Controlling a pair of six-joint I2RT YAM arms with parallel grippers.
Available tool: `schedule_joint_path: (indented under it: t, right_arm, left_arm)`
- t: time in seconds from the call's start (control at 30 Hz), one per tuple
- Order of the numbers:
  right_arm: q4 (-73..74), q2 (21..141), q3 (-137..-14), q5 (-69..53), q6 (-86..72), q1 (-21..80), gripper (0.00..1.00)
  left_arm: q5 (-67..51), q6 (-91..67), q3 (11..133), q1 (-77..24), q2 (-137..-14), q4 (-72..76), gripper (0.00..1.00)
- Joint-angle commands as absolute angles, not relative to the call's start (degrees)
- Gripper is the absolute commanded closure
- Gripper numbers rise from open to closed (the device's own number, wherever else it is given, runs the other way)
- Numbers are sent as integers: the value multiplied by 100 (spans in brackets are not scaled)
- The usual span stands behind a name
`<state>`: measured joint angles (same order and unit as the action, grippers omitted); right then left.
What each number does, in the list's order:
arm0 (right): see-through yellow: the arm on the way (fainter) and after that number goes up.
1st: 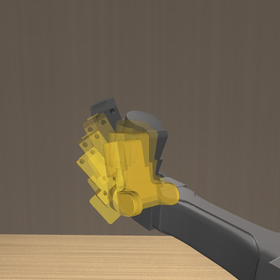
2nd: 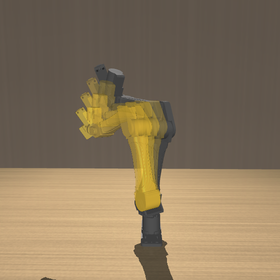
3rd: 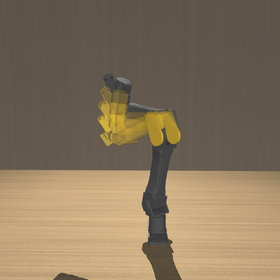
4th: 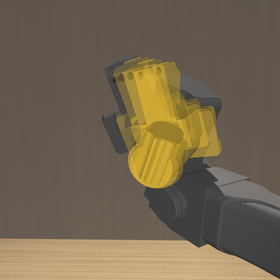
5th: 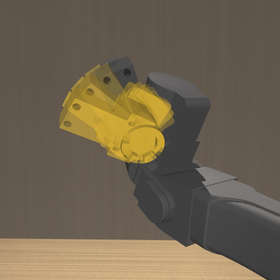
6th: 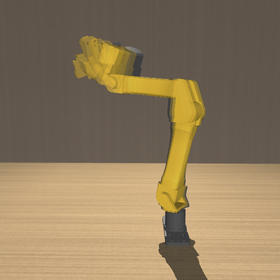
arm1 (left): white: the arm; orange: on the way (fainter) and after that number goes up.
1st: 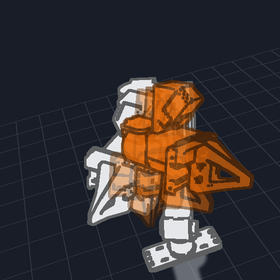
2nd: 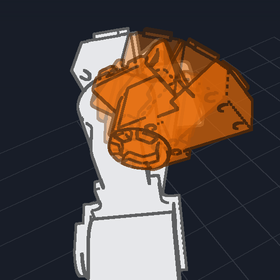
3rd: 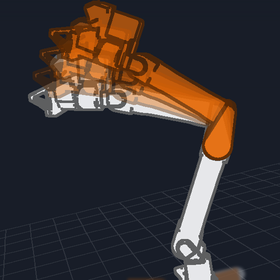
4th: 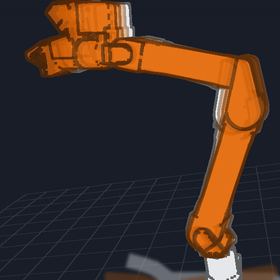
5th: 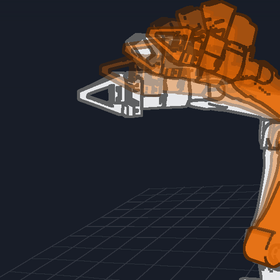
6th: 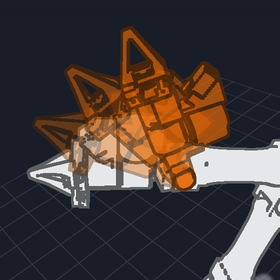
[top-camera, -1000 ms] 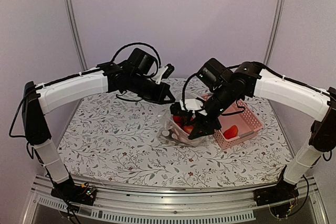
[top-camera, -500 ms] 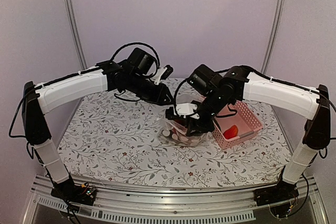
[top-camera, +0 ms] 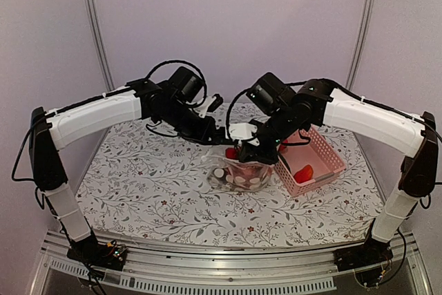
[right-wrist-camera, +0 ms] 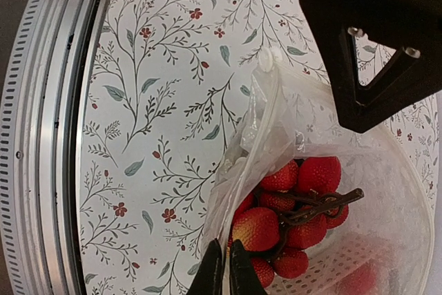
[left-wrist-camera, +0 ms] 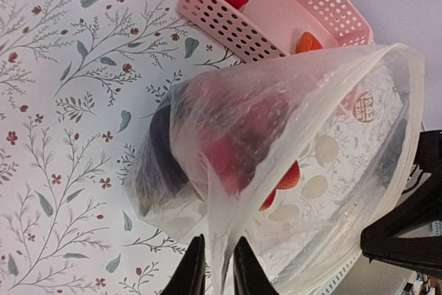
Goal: Place the food in the zip-top bag and seal the zipper
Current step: Pass from the right arm to the left, then pick up the fake fruit from the bin.
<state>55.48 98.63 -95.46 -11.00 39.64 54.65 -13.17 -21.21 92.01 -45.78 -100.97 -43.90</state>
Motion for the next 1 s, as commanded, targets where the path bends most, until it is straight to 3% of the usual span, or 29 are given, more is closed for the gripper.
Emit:
schedule_joint_path:
  t: [0.0,0.13,0.33,0.77,0.87,0.97]
  right_arm:
    - [5546,9619,-9648,-1076,3934,5486,96]
    - [5499,9546,-9570,-1019,3927,5485,98]
    - [5456,9484,-9571,-1019,3924,5487,99]
    - [5342,9431,-9536,-1640,3849,5178,100]
    - [5446,9558,-9557,-1662,3833,5183,93]
    - [5423,9397,-9607,-1626,3816,5177,75]
  left_arm:
    - [-1195,-1944,9463,-4562,-10283,-4728,84]
    - [-1270,-1915,9524,-4566,-10380,-4729,81]
    - [-1313,-1845,9720,-4565,-10467,-4764,100]
    - [-1279,-1785,10014,-4574,-10558,-5087,100]
    - [-1294,-1807,10003,-4576,-10588,-5057,100]
    - [-1188,-1754,10038,-4569,-10561,-4995,100]
